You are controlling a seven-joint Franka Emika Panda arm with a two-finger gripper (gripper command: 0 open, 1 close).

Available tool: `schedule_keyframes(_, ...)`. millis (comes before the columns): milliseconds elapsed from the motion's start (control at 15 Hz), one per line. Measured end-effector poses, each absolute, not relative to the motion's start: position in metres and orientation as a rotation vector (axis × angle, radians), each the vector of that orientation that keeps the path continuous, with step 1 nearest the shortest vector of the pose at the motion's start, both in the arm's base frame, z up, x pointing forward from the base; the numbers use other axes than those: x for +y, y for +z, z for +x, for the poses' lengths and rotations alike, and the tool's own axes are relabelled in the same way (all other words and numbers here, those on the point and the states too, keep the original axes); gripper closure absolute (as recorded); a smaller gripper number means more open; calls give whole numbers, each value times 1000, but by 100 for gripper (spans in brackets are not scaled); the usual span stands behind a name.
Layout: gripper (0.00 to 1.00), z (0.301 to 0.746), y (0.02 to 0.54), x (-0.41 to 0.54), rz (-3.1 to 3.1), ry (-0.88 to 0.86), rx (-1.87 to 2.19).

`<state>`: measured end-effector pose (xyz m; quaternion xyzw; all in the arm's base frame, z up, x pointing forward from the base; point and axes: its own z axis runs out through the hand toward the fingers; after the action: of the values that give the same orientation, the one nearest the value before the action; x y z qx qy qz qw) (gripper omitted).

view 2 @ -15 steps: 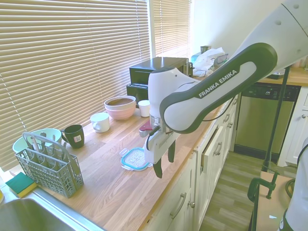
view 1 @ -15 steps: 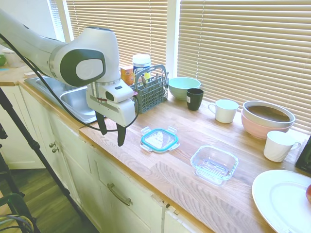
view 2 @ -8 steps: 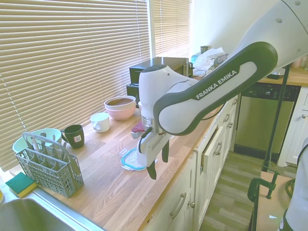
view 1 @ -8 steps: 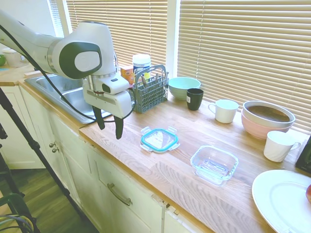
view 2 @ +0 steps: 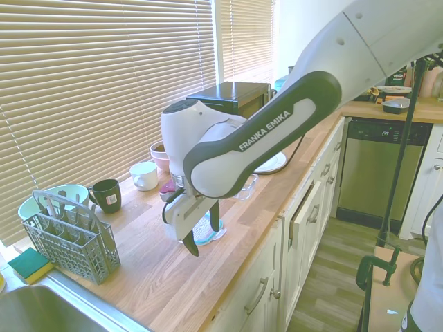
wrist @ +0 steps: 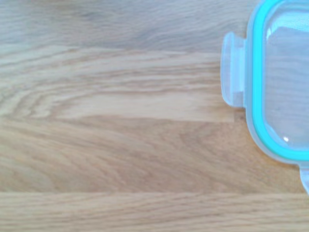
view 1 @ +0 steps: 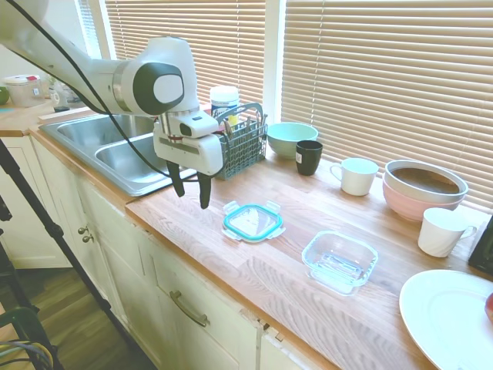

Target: Cover the lid of the food container

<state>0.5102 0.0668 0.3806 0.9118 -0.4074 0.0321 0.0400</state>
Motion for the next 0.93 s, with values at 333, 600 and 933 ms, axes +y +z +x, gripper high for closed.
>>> schedule_keyframes(333,0,545,376,58,2770,59,-1295)
schedule_keyframes(600,0,557,362,54,2756,34,-1310)
schedule_keyframes(933,0,560,362,55,2738,49,-1322)
